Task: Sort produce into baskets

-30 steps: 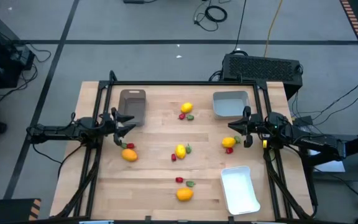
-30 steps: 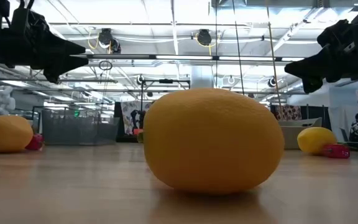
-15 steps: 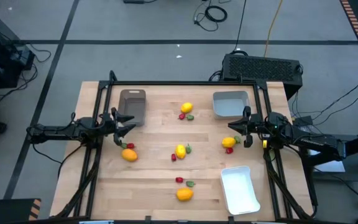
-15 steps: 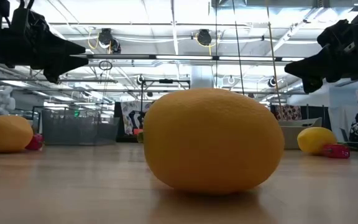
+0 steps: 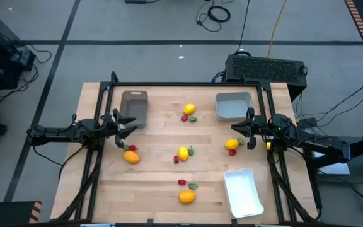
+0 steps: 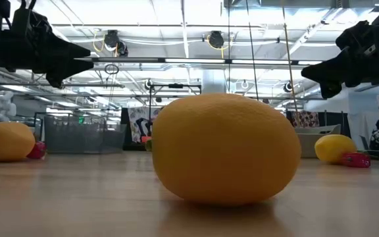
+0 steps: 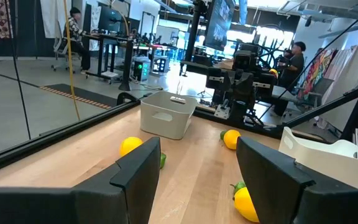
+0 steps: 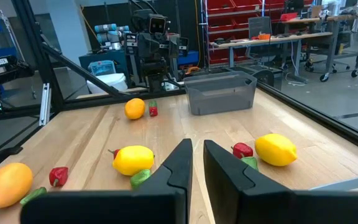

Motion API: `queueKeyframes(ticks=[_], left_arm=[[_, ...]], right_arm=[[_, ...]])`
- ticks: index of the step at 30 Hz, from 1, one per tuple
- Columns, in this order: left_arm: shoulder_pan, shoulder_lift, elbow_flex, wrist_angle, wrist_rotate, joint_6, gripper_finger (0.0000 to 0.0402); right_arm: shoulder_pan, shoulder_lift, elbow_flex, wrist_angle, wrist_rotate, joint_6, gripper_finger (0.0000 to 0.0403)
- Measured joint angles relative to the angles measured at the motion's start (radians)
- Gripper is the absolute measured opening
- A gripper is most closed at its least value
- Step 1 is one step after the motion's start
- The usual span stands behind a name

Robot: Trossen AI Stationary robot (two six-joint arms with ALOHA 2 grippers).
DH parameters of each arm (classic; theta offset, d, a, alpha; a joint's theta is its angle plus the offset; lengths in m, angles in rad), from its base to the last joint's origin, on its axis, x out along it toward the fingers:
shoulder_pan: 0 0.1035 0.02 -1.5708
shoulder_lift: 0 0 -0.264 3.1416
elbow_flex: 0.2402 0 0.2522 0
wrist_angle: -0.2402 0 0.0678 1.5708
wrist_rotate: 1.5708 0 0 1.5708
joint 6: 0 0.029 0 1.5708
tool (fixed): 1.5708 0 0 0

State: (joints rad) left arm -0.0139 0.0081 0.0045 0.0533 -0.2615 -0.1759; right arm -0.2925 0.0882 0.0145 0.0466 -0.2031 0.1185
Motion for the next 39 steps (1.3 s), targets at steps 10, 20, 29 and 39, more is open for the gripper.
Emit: queueKeyframes(ticks=[10,20,29,39], left_arm=[[0.0,0.0,0.0,0.0,0.0,0.0,0.0219],[0.0,0.0,0.0,0.0,0.0,0.0,0.0219],[0.0,0.0,0.0,0.0,0.0,0.0,0.0219],[0.0,0.0,0.0,0.007,-0.013,0.017,0.0219]], right_arm=[[0.0,0.0,0.0,0.0,0.0,0.0,0.0031],[0.0,0.0,0.0,0.0,0.0,0.0,0.0031],[0.0,0.0,0.0,0.0,0.0,0.0,0.0031],[0.0,0.0,-0.002,0.056,0.003,0.012,0.0031]])
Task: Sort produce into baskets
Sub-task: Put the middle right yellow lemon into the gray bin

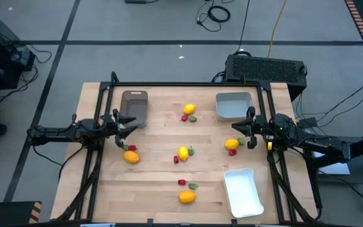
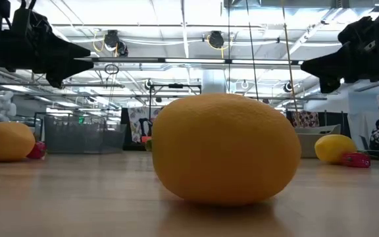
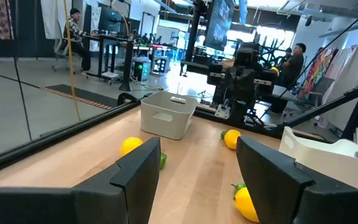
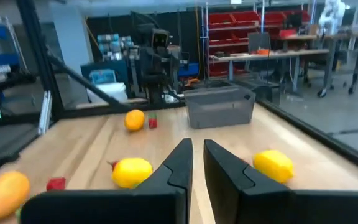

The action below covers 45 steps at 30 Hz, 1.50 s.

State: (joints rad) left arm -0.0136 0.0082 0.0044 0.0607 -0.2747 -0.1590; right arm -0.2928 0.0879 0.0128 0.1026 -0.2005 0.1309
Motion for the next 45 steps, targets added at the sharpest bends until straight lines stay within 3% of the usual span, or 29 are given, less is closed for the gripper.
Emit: queueKeyframes(ticks=[4,13,18,24,30,38,45], left_arm=[[-0.001,0.0,0.0,0.071,-0.033,-0.051,0.0219],[0.0,0.0,0.0,0.113,-0.094,-0.151,0.0219],[0.0,0.019,0.0,0.114,-0.005,-0.121,0.0219],[0.0,0.1,0.048,0.144,-0.003,0.037,0.0219],[0.0,0.266,0.162,0.134,0.039,0.17,0.0219],[0.001,0.532,0.318,0.105,0.045,0.318,0.0219],[0.017,0.704,0.386,0.114,0.046,0.375,0.0219]], right_arm=[[0.0,0.001,0.0,0.0,0.018,0.137,0.0031],[0.004,0.031,0.013,0.061,0.018,0.179,0.0038],[0.018,0.123,0.055,0.059,0.018,0.164,0.0073],[0.045,0.315,0.191,0.022,0.018,0.181,0.0136],[0.115,0.565,0.439,-0.276,0.012,0.195,0.0176],[0.214,0.894,0.76,-0.755,0.011,0.219,0.0175],[0.31,1.085,0.906,-0.922,-0.01,-0.028,0.0173]])
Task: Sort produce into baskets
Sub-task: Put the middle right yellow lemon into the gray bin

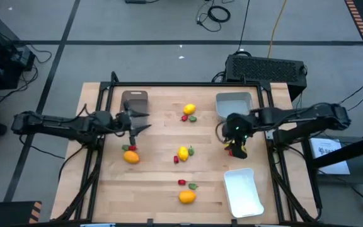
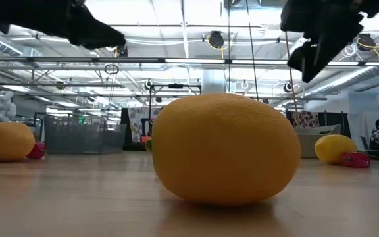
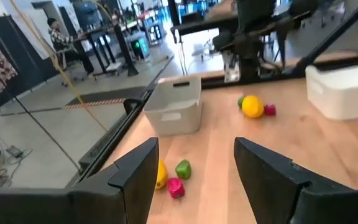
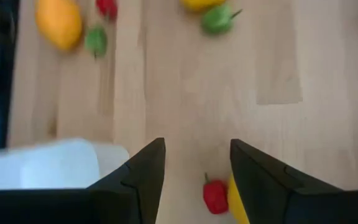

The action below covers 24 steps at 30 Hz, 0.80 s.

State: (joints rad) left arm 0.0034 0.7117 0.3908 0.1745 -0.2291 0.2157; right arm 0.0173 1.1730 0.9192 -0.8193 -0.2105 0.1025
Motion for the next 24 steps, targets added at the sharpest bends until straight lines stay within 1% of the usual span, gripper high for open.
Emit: queueKeyframes(ticks=[2,5,11,14,17,21,24], left_arm=[[0.009,0.035,0.0,-0.002,0.0,0.0,0.0219],[0.026,0.074,0.0,-0.002,0.0,0.0,0.0219],[0.077,0.146,0.0,0.059,0.012,-0.025,0.0223],[0.095,0.191,0.0,0.094,0.023,-0.027,0.0238],[0.099,0.24,0.0,0.165,0.052,-0.046,0.0263],[0.099,0.309,0.0,0.269,0.086,-0.043,0.0296],[0.099,0.35,0.002,0.308,0.087,-0.022,0.0307]], right_arm=[[0.013,0.04,0.013,-0.022,0.015,-0.05,0.0177],[0.022,0.097,0.013,-0.066,0.085,-0.059,0.0189],[0.023,0.208,0.013,-0.162,0.11,-0.035,0.0241],[0.023,0.247,0.013,-0.21,0.11,-0.037,0.0271],[0.023,0.272,0.013,-0.224,0.11,-0.036,0.0296],[0.013,0.289,0.013,-0.223,0.119,-0.039,0.0308],[0.009,0.288,0.013,-0.223,0.162,-0.047,0.0308]])
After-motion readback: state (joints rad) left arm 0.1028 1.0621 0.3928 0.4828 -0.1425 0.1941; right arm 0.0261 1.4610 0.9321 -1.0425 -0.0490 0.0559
